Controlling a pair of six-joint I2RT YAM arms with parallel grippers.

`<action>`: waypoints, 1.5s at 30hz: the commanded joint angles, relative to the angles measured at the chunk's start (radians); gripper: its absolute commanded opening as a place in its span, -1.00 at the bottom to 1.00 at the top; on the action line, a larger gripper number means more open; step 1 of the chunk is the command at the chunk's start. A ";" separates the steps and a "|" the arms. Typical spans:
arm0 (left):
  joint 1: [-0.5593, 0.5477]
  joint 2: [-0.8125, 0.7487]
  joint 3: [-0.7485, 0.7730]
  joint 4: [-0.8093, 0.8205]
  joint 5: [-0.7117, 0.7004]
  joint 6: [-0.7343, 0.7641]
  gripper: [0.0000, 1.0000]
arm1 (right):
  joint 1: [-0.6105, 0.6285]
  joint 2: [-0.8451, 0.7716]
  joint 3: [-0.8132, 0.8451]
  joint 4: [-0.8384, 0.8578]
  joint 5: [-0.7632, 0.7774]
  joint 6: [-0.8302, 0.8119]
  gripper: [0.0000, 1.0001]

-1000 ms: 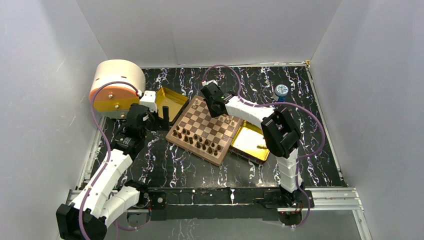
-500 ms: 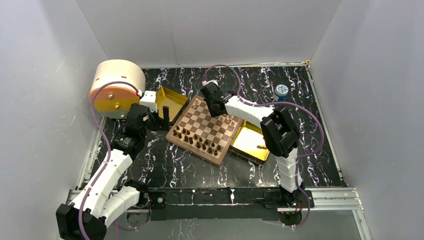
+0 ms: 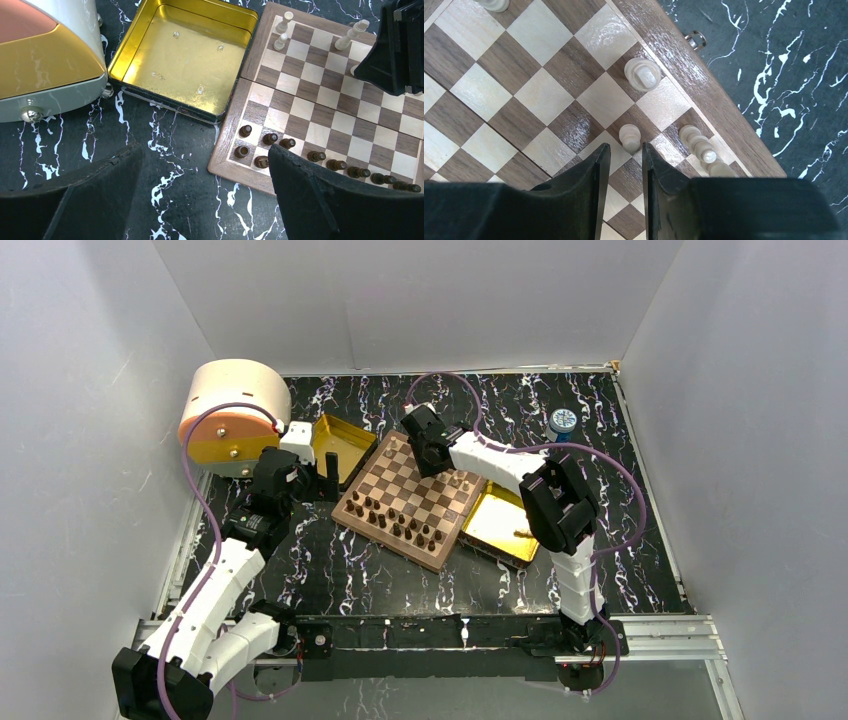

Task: Set up the chess pieces on the board
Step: Place the chess piece on the chessboard, then pick up the chess piece from the storage box.

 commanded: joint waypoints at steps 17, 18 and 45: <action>-0.002 0.023 0.066 0.010 0.076 -0.145 0.88 | -0.027 -0.333 -0.072 -0.095 0.002 0.083 -0.18; -0.002 0.030 0.070 0.011 0.102 -0.150 0.88 | -0.030 -0.361 -0.098 -0.102 0.013 0.094 -0.18; -0.019 -0.029 -0.036 0.011 0.078 -0.084 0.76 | -0.288 -0.608 -0.706 0.015 0.283 0.436 -0.36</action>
